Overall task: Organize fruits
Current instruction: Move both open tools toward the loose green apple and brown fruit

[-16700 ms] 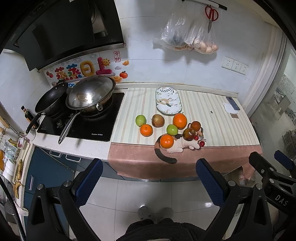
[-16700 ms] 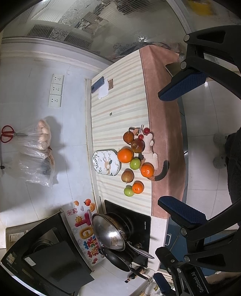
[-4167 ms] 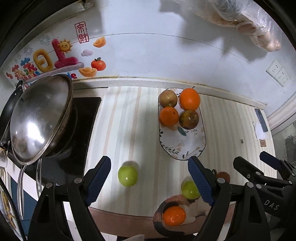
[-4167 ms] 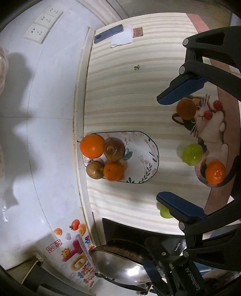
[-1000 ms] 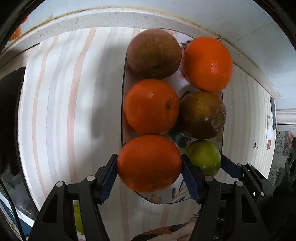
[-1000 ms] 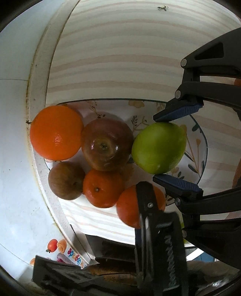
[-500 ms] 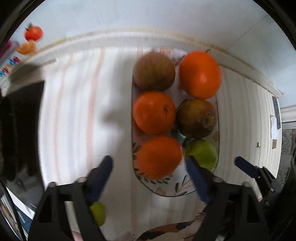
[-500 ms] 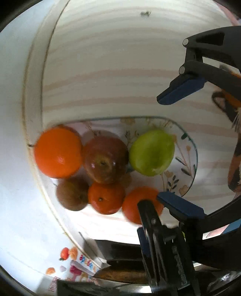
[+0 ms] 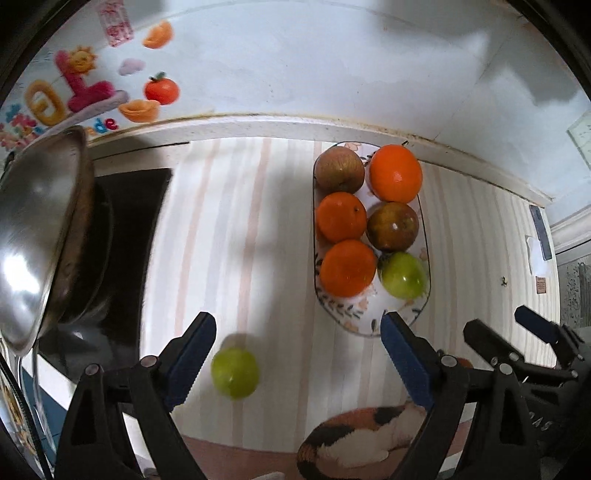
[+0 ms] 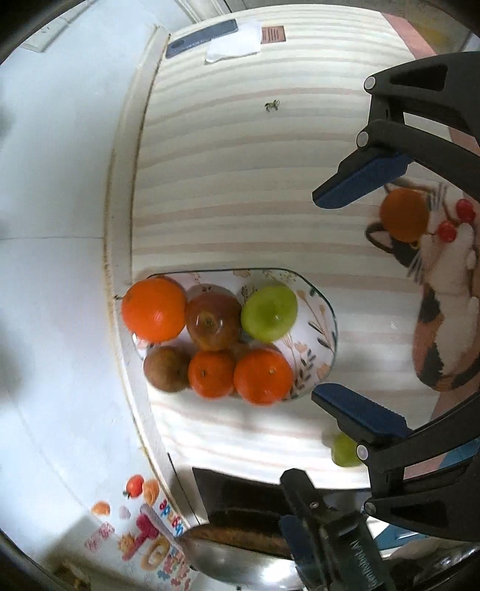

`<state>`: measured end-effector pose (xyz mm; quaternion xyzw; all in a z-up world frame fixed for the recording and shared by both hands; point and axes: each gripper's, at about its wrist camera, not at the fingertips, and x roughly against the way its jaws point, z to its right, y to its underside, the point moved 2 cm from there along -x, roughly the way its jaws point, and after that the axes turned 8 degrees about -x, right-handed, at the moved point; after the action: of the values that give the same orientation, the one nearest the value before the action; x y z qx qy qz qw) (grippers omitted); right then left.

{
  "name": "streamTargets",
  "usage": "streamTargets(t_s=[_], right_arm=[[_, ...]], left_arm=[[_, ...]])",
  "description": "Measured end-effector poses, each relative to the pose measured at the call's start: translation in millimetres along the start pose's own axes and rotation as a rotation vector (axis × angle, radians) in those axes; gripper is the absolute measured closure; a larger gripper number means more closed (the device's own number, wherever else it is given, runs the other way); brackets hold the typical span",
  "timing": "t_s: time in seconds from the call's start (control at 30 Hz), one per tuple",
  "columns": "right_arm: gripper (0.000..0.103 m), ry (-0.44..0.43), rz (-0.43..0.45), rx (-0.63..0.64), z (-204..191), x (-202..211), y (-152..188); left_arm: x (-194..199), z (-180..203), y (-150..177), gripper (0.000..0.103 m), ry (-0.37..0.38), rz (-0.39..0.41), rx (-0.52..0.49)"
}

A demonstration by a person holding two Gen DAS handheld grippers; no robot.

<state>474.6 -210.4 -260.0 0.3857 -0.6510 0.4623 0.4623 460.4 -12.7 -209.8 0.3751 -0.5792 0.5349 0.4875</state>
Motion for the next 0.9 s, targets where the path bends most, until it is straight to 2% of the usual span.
streamTargets(t_s=[0.1,0.27,0.63,0.87,0.9], right_arm=[[0.005,-0.002,0.037,0.015,-9,21,11],[0.005,-0.003,0.081,0.022,-15,48,27],[0.005,-0.023,0.177,0.044,-26,103,56],[0.005,-0.096,0.189,0.009,-22,126,61],[0.003,-0.103,0.188,-0.006,-18,127,60]], left_arm=[[18,-2,13,0.012,-0.036,0.051,0.0],[44,-2,31,0.012,-0.05,0.115,-0.006],[92,-3,57,0.012,-0.034,0.192,-0.006],[107,-7,59,0.012,-0.011,0.226,0.003],[105,-9,58,0.012,-0.008,0.227,0.009]])
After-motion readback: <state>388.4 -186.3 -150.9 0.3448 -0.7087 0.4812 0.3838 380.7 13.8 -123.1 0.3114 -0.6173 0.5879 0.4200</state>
